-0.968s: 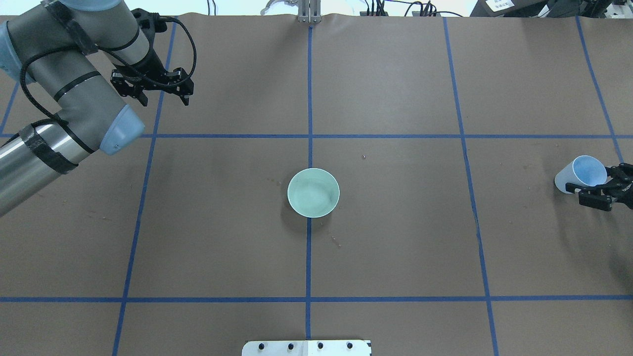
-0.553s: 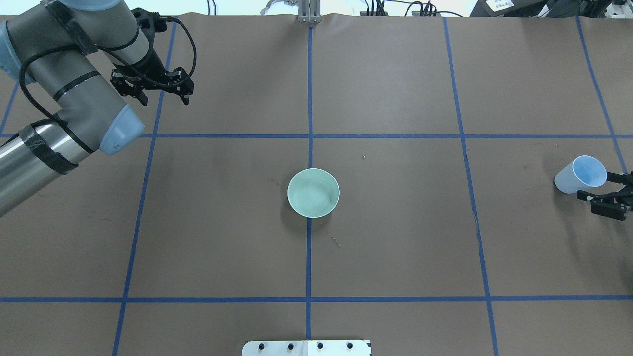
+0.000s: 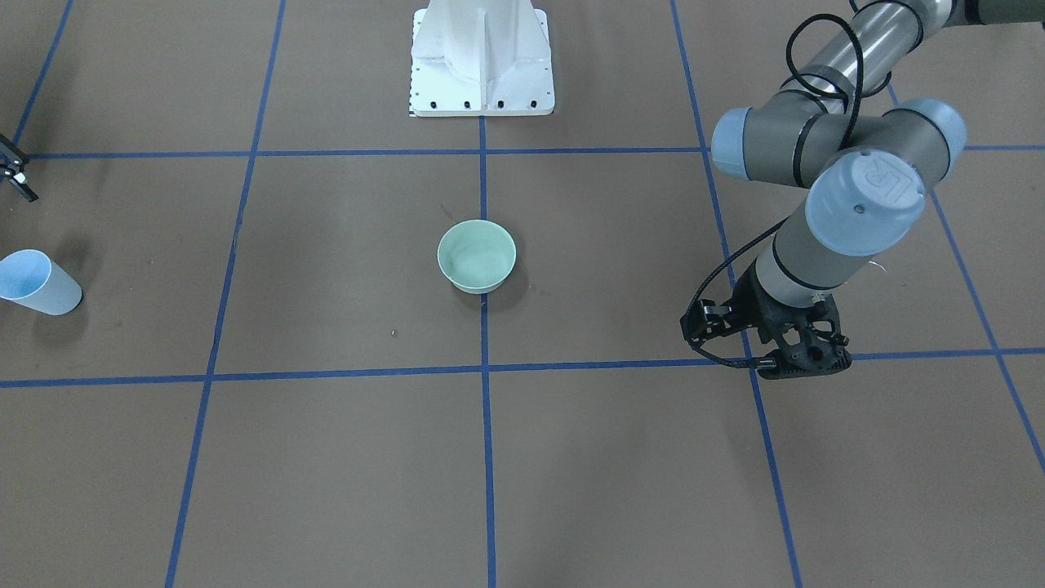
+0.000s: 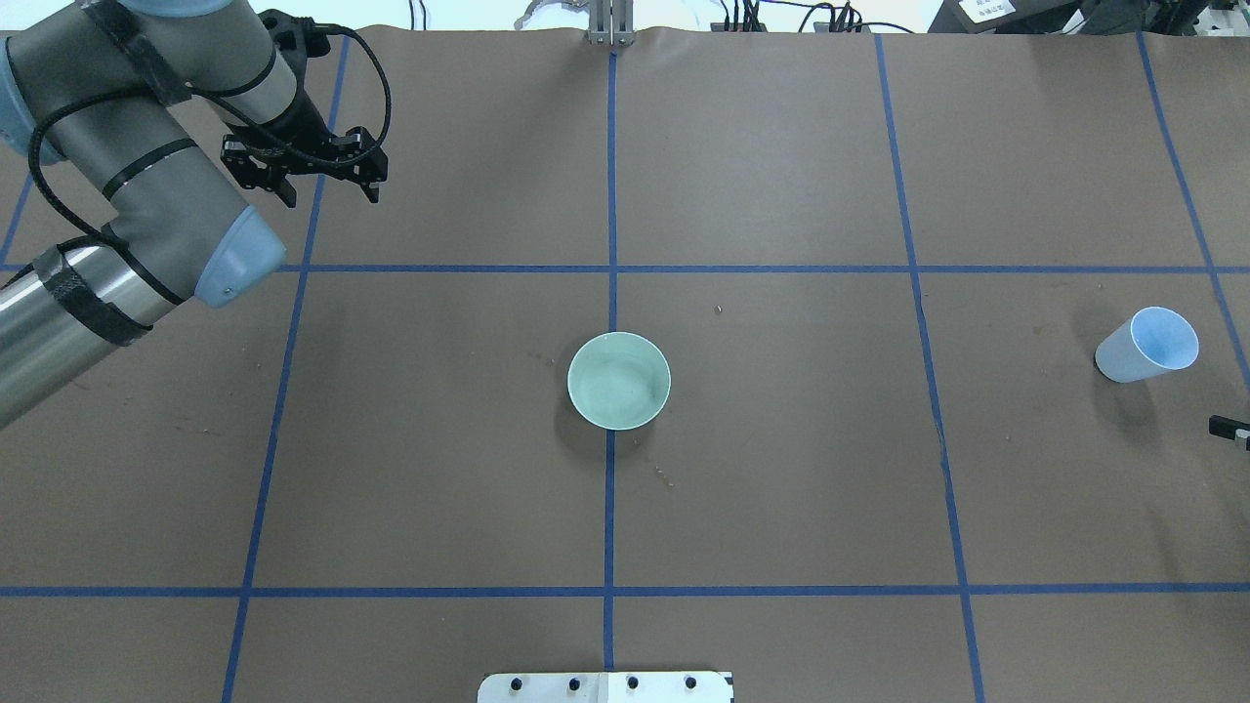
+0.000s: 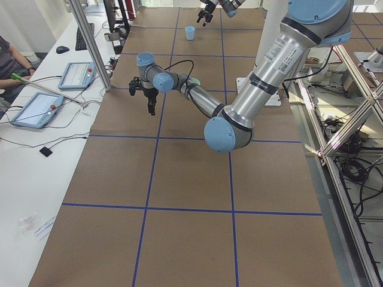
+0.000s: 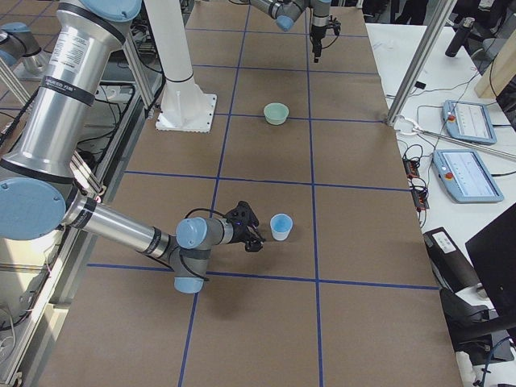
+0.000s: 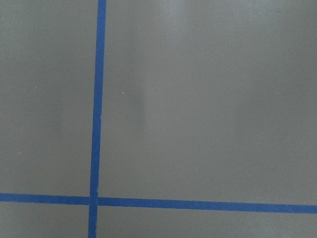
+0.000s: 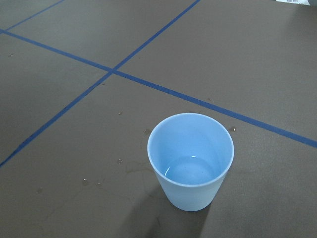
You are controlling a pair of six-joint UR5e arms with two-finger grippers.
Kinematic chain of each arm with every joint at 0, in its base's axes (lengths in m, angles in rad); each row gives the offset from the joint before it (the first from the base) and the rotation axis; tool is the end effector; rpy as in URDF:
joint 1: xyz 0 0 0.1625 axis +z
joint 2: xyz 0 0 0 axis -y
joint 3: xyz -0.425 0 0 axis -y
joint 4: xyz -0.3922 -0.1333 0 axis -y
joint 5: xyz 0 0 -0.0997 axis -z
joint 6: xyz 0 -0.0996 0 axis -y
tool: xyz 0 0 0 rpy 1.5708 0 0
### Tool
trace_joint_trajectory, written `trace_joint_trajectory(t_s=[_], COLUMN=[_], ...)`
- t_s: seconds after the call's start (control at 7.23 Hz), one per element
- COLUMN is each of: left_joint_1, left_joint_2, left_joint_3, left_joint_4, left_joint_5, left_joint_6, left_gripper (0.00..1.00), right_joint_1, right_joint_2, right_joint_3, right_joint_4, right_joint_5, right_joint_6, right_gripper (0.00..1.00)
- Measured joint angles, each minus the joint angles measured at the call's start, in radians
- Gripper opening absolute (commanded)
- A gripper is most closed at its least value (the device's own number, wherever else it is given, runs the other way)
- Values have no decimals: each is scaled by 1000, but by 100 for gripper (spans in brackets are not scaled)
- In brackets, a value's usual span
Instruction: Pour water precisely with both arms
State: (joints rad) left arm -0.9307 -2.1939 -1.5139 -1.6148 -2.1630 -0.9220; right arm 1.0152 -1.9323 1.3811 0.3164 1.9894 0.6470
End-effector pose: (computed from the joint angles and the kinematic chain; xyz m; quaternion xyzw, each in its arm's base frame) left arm 0.3606 -0.6143 0.3078 0.0081 0.3999 -0.0414 0.9156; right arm -0.0770 -0.3000 0.6896 0.4073 -0.4773 -0.0935 0.7730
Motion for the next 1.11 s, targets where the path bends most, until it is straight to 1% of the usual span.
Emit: trace_joint_trajectory(t_s=[0.14,0.28,0.41,0.55,0.69,0.83,1.11], left_joint_1=[36,86,131,176,234,307,452], left_joint_2=[1,0,-2,-2,-3,-15,-59], left_joint_3=[-40,-81,-110,-136,-159,-175,-166], left_joint_4=[0,0,0,0,0,0,-4], left_joint_5=[2,4,7,22,60,104,205], left_joint_6=[-72,-151,-210,-261,-305,-351,-408], left_gripper=[99,100,100,100,100,100,99], right_joint_1=[133,274,351,390,415,431,453], right_joint_2=[39,117,180,228,269,303,345], right_joint_3=[17,28,32,34,35,37,40], right_joint_4=[-75,-199,-299,-395,-505,-630,-899], right_joint_5=[141,293,373,404,411,405,352], right_joint_6=[-4,-10,-13,-14,-26,-84,-332], right_gripper=[99,99,99,99,99,99,99])
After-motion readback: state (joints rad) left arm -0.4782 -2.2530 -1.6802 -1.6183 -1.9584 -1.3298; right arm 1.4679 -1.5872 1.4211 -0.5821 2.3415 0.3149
